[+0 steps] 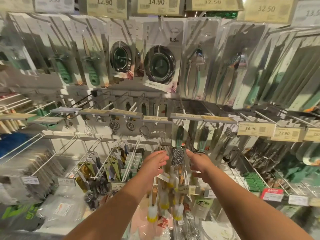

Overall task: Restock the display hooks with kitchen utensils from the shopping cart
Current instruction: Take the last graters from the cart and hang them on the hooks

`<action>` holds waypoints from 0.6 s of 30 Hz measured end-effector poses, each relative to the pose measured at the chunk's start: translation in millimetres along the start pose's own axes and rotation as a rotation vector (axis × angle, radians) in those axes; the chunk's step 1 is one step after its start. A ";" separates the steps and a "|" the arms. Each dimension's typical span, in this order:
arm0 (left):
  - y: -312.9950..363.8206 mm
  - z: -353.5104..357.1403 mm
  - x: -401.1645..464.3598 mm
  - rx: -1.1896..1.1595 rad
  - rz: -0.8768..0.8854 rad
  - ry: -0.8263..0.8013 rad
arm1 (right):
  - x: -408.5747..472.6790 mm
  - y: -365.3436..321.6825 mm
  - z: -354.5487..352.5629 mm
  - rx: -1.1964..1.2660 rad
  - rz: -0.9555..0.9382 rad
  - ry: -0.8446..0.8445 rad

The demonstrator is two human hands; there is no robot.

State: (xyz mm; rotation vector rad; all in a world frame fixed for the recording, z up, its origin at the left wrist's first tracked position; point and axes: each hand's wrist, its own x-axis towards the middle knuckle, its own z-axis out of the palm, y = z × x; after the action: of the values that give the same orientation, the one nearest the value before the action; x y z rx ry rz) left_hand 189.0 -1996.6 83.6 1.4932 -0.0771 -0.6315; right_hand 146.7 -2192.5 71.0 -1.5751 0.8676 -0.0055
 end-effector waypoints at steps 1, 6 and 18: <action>-1.8 -0.3 1.7 0.022 -0.013 -0.013 | -1.1 8.5 -4.3 0.021 0.021 -0.028; -11.9 23.1 19.7 0.166 -0.089 -0.116 | -31.8 41.6 -41.0 0.063 0.021 0.006; -88.2 240.8 -32.5 0.538 -0.119 -0.696 | -165.9 210.3 -202.1 0.332 0.153 0.613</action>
State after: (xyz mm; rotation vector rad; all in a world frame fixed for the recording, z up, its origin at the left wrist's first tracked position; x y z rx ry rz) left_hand 29.4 -2194.7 37.3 1.7259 -0.7467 -1.2786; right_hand -175.8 -2265.6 14.2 -1.1964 1.3820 -0.5204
